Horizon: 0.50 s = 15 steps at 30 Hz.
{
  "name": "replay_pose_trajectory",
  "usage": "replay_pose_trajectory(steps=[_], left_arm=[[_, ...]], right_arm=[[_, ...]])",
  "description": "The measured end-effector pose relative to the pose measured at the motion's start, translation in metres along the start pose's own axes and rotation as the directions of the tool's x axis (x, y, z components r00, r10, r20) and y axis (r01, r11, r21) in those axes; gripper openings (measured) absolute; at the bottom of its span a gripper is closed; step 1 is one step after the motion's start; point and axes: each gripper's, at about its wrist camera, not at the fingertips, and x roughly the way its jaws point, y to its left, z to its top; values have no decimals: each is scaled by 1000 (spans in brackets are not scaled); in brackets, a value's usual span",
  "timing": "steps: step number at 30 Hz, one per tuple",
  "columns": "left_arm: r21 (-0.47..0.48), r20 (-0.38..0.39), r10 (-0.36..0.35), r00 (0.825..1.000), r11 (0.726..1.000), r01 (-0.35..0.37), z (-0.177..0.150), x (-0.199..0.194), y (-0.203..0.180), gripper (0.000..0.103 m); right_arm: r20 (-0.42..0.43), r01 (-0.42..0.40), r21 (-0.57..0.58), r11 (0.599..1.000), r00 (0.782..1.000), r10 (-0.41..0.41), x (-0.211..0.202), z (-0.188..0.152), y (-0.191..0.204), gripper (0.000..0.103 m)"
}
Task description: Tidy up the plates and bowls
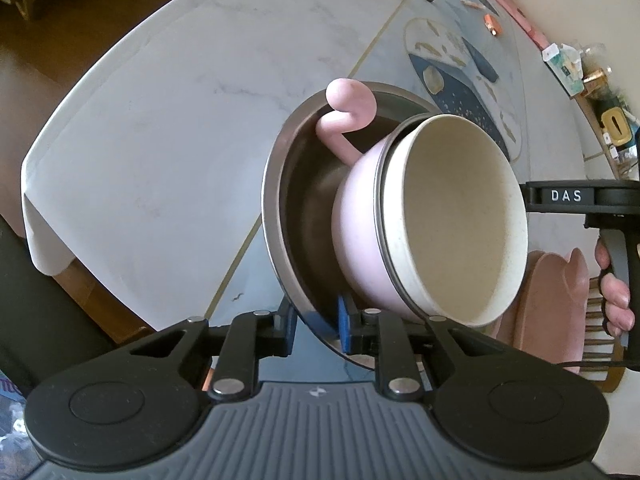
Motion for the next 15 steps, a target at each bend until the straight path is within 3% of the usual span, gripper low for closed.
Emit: replay_pose_trajectory(steps=[15], left_arm=[[135,29,-2,1000,991,-1,4,-6,-9,19]], right_arm=[[153,82,24,996,985,-85,-36,-44,12,10]])
